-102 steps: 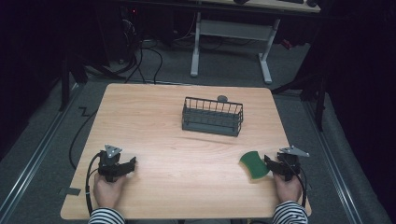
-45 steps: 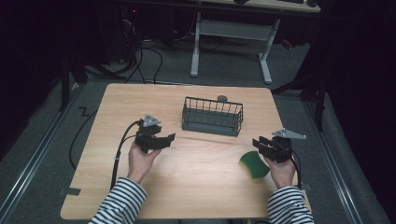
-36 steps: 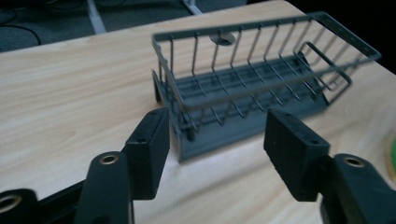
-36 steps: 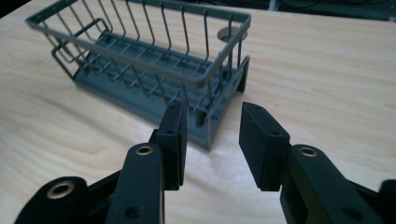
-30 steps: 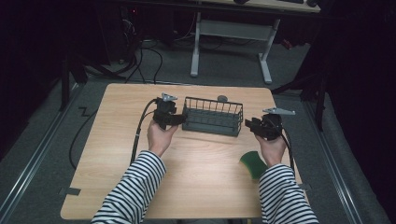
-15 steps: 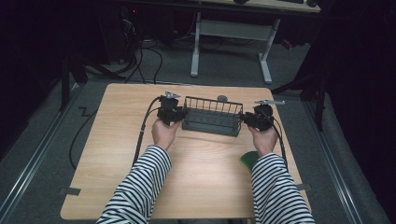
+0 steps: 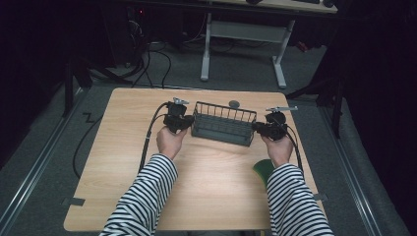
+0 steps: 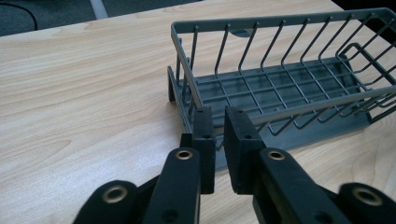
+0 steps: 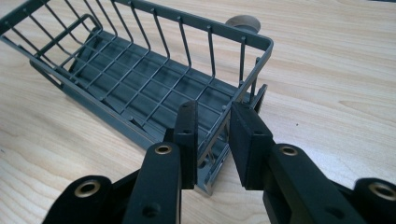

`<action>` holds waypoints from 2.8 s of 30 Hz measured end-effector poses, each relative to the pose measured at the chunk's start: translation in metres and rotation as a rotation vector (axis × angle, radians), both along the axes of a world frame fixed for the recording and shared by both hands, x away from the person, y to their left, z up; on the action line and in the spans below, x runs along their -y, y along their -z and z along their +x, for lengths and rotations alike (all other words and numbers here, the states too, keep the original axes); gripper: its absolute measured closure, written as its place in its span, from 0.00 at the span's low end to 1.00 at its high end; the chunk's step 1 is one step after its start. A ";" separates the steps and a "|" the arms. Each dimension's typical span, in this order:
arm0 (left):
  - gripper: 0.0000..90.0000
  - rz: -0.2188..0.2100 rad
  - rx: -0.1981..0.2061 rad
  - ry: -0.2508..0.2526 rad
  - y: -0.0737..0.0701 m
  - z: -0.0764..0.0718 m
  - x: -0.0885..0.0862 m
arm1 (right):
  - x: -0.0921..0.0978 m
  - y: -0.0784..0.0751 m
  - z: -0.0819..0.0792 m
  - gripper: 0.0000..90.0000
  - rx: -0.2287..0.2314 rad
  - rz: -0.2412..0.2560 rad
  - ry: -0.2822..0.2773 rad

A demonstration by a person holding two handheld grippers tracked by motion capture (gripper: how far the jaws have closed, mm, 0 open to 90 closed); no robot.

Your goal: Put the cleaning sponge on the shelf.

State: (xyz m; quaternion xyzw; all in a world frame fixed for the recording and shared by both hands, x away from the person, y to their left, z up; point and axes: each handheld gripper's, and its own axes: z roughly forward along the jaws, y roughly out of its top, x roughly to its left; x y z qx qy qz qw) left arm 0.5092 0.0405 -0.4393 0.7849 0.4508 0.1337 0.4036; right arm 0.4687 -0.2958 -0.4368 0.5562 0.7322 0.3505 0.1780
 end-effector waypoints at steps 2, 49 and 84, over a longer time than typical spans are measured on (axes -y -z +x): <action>0.96 -0.014 -0.013 0.024 0.000 -0.001 0.002 | -0.001 -0.001 -0.002 0.81 -0.007 0.007 -0.012; 0.90 0.074 0.027 0.022 0.001 -0.045 -0.026 | -0.025 -0.008 -0.061 0.80 -0.006 -0.074 -0.194; 0.37 -0.012 0.028 -0.176 0.069 -0.120 -0.139 | 0.034 0.030 -0.134 0.38 0.083 0.001 -0.002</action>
